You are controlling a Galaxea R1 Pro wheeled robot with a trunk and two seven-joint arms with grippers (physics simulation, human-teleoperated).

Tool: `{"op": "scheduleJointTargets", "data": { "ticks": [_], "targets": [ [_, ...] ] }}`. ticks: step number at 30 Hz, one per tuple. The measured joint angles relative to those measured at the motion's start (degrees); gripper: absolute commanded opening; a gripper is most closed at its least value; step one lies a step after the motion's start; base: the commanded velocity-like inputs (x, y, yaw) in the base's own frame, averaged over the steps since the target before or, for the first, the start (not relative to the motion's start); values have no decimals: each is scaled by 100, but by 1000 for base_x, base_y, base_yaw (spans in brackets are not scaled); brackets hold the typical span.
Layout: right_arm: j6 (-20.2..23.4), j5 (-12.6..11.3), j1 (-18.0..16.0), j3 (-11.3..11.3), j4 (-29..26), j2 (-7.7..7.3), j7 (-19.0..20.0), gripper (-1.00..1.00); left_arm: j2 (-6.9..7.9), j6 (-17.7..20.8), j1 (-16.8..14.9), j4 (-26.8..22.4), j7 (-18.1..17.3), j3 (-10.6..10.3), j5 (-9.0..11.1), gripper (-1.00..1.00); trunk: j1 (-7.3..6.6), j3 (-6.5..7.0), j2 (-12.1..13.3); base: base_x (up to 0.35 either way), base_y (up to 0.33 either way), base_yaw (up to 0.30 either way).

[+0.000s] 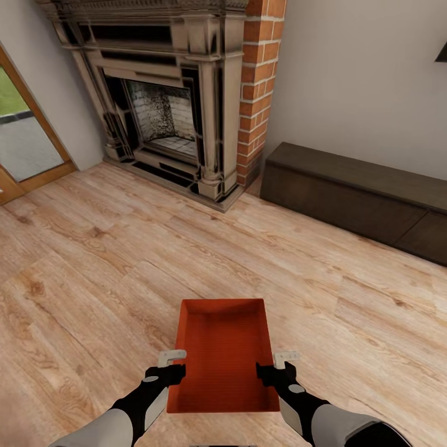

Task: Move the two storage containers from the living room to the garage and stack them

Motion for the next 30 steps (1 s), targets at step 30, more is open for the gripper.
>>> {"op": "scheduleJointTargets", "data": {
  "ticks": [30],
  "targets": [
    [0, -13, 0, 7, 0, -287, 0, 100, 0, 0, 0, -1, 0, 0, 0, 100, 0, 0, 0, 0, 0, 0]
  ]
}}
